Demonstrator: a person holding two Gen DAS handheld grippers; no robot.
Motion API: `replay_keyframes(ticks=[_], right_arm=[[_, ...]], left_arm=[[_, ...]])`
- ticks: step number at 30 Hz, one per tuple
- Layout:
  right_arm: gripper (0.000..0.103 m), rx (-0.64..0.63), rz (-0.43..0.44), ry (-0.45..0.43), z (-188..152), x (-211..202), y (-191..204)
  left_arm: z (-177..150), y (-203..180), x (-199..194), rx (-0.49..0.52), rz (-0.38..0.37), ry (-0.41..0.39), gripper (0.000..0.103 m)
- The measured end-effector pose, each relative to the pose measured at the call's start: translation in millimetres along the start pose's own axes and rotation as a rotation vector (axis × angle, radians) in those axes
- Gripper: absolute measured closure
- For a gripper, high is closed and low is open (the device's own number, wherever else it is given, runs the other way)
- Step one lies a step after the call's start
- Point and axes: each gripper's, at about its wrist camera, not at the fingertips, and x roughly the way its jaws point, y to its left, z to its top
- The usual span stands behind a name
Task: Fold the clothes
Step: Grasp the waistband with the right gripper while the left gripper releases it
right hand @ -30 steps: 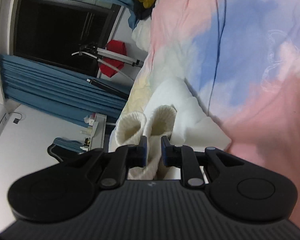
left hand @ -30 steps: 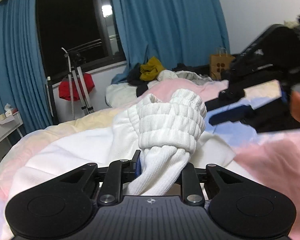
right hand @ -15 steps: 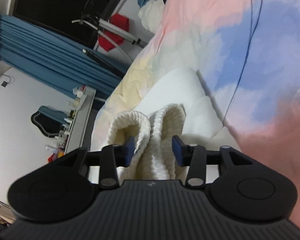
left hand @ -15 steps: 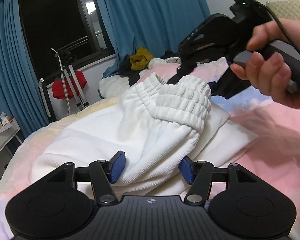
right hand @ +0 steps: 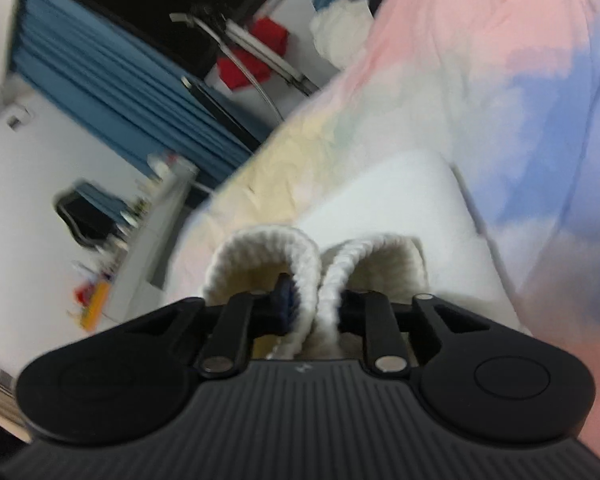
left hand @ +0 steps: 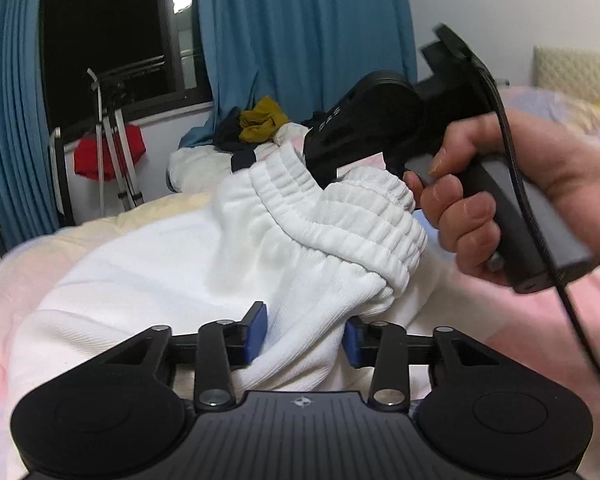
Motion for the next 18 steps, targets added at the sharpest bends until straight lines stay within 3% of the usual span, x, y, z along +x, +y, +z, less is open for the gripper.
replay_keyframes(ticks=[5, 9, 12, 15, 18], right_arm=[[0.085, -0.075, 0.088, -0.104, 29.1, -17.6, 21.3], [0.085, -0.068, 0.013, -0.14, 45.9, -24.5, -3.2], [0.085, 0.034, -0.046, -0.071, 42.2, -6.5, -49.5], [0.081, 0.163, -0.015, -0.042, 34.4, -1.1, -80.5], [0.078, 0.158, -0.002, -0.048, 36.7, -8.9, -68.9]], left_arm=[[18.4, 3.8, -9.2, -0.017, -0.013, -0.078, 0.06], [14.7, -1.1, -18.0, 0.024, -0.006, -0.104, 0.044], [3.3, -4.0, -20.9, 0.062, 0.012, -0.083, 0.038], [-6.6, -3.3, -27.5, 0.087, 0.067, -0.073, 0.033], [-7.9, 7.3, -36.9, 0.049, 0.116, -0.066, 0.03]])
